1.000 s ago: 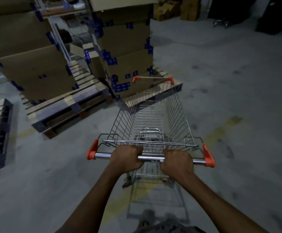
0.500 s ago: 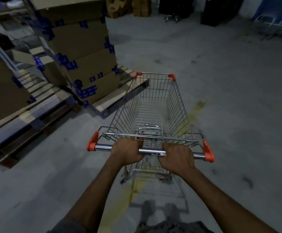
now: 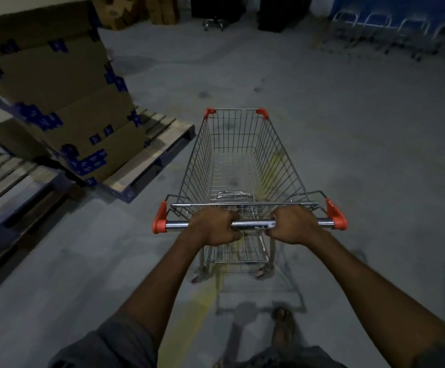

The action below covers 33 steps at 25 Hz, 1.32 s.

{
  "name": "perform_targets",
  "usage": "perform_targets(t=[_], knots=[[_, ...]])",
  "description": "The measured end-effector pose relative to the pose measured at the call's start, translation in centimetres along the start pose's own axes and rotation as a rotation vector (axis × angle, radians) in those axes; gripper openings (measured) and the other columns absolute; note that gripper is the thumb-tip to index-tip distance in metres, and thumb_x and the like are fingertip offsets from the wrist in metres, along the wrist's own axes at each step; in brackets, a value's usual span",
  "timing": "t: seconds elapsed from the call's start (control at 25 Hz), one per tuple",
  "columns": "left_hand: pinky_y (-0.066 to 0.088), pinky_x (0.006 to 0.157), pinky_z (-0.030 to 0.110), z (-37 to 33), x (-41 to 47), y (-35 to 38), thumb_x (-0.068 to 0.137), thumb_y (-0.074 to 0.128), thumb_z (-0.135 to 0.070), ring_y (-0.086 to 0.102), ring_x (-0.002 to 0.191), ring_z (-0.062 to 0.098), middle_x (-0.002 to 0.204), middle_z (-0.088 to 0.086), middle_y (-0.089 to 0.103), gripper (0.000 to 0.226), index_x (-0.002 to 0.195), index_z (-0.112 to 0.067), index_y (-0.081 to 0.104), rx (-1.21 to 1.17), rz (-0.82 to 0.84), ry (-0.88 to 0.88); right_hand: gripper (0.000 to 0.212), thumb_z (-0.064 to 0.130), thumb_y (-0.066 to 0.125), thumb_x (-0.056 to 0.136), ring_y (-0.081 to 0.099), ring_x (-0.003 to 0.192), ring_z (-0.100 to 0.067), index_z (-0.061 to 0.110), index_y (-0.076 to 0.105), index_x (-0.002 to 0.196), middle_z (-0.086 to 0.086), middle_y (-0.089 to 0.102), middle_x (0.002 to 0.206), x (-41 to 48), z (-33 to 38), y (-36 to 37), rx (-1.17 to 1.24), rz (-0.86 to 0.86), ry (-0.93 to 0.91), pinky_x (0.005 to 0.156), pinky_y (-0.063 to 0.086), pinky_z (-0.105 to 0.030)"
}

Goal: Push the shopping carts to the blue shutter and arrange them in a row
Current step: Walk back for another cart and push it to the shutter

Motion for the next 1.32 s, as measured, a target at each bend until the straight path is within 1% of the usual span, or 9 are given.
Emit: perform_targets(t=[0.12,0.24,0.44,0.6,0.68,0.84,1.08,1.2,1.32], knots=[[0.052,0.076,0.036,-1.1,3.4,-0.2,0.086,0.056,-0.057,0.068,0.093,0.030,0.100,0.007,0.073,0.042,0.107,-0.023,0.066,0.069,-0.008,-0.002,0.036,0.056,0.057,0.073,0.065,0.073,-0.022,0.023,0.065,0.079,0.002,0.065,0.076,0.5,-2.7,-0.7,0.002,0.003,0.089,0.067,0.051,-0.029],[0.053,0.078,0.036,-2.3,6.6,-0.2,0.084,0.054,-0.058,0.069,0.094,0.029,0.099,0.006,0.073,0.045,0.105,-0.021,0.068,0.081,-0.027,-0.032,0.031,0.051,0.058,0.072,0.067,0.074,-0.023,0.023,0.066,0.082,0.001,0.068,0.078,0.5,-4.6,-0.7,-0.081,-0.131,0.140,0.069,0.053,-0.031],[0.052,0.076,0.033,-3.5,12.7,-0.6,0.078,0.053,-0.059,0.069,0.093,0.027,0.095,0.004,0.073,0.045,0.096,-0.022,0.072,0.059,0.049,-0.005,0.028,0.044,0.065,0.071,0.067,0.061,-0.026,0.020,0.068,0.087,-0.002,0.070,0.071,1.8,-8.4,-0.2,-0.151,-0.284,0.159,0.059,0.050,-0.031],[0.052,0.072,0.031,-4.5,17.8,-1.3,0.075,0.051,-0.059,0.069,0.086,0.025,0.088,0.002,0.073,0.044,0.088,-0.021,0.070,0.096,0.016,0.018,0.029,0.040,0.077,0.053,0.057,0.040,-0.023,0.018,0.067,0.069,0.001,0.061,0.051,4.2,-12.3,-0.5,-0.158,-0.325,0.205,0.046,0.044,-0.025],[0.048,0.069,0.030,-5.4,20.3,-1.6,0.078,0.054,-0.058,0.069,0.084,0.024,0.085,0.001,0.072,0.040,0.087,-0.022,0.070,0.130,-0.014,0.020,0.032,0.040,0.080,0.046,0.054,0.036,-0.022,0.019,0.065,0.064,0.002,0.057,0.047,5.4,-14.5,-0.9,-0.149,-0.370,0.209,0.043,0.040,-0.023],[0.051,0.071,0.032,-7.5,25.7,-2.2,0.077,0.055,-0.057,0.069,0.083,0.026,0.085,0.002,0.072,0.038,0.091,-0.024,0.069,0.171,-0.058,-0.008,0.030,0.042,0.076,0.056,0.060,0.043,-0.022,0.020,0.068,0.074,0.001,0.062,0.053,7.9,-19.3,-1.5,-0.172,-0.340,0.249,0.045,0.042,-0.025],[0.049,0.069,0.032,-10.6,34.2,-3.7,0.079,0.056,-0.051,0.069,0.083,0.029,0.087,0.004,0.072,0.036,0.093,-0.020,0.067,0.194,-0.055,0.025,0.033,0.042,0.062,0.080,0.068,0.068,-0.023,0.020,0.067,0.103,0.001,0.072,0.081,11.6,-26.8,-3.5,-0.125,-0.287,0.273,0.062,0.050,-0.031],[0.044,0.065,0.031,-11.4,38.9,-4.1,0.080,0.055,-0.051,0.069,0.081,0.028,0.086,0.004,0.072,0.036,0.094,-0.020,0.066,0.225,-0.065,0.060,0.033,0.044,0.062,0.080,0.069,0.071,-0.023,0.020,0.066,0.102,0.001,0.073,0.084,14.2,-30.5,-4.1,-0.131,-0.278,0.309,0.064,0.050,-0.031],[0.045,0.064,0.031,-12.0,44.3,-4.4,0.083,0.054,-0.052,0.068,0.078,0.028,0.083,0.004,0.071,0.038,0.096,-0.019,0.067,0.260,-0.089,0.107,0.029,0.041,0.067,0.072,0.067,0.061,-0.023,0.019,0.068,0.091,0.001,0.071,0.073,17.1,-34.4,-4.5,-0.113,-0.293,0.348,0.058,0.048,-0.028]])
Point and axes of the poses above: each hand's wrist, its own x-axis towards the middle knuckle, its own y-axis out of the palm, z = x × y, the point moved 1 cm from there along x, towards the middle knuckle
